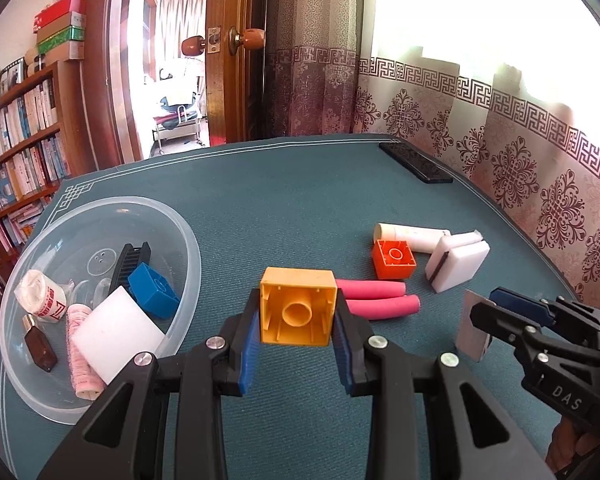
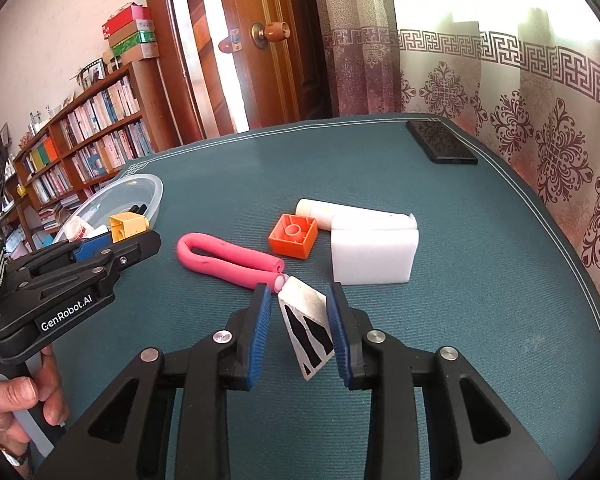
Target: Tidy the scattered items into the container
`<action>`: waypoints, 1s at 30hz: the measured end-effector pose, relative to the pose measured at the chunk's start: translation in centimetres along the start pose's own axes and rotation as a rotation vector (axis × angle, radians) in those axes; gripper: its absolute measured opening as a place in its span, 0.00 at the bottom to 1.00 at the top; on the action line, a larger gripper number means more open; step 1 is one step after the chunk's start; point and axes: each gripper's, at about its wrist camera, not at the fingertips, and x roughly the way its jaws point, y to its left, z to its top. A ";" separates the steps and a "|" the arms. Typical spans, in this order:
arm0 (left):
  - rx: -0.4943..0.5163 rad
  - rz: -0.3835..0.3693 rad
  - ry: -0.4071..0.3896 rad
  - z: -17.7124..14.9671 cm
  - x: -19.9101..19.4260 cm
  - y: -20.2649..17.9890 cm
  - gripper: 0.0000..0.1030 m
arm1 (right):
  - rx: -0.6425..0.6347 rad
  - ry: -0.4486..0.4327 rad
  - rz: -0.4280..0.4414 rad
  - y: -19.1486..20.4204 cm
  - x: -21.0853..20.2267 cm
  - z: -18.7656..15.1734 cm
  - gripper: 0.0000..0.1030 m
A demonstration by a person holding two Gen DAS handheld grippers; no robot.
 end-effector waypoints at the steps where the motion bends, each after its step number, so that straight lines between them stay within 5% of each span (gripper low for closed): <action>1: -0.005 0.001 -0.003 0.1 -0.1 0.2 0.35 | -0.004 0.002 0.005 0.2 0.1 0.0 0.30; 11: -0.026 0.000 -0.001 0.1 -0.1 1.0 0.35 | -0.012 -0.008 -0.020 -0.2 0.1 -0.6 0.30; 14: -0.024 0.000 0.000 0.0 -0.1 0.9 0.35 | 0.004 0.010 -0.041 -1.0 0.6 -0.8 0.44; 20: -0.025 -0.001 0.006 -0.1 0.1 0.9 0.35 | 0.081 0.100 -0.003 -2.6 2.6 -2.0 0.45; 30: -0.022 -0.005 0.017 -0.4 0.4 0.9 0.35 | 0.067 0.104 -0.019 -2.5 3.0 -2.0 0.42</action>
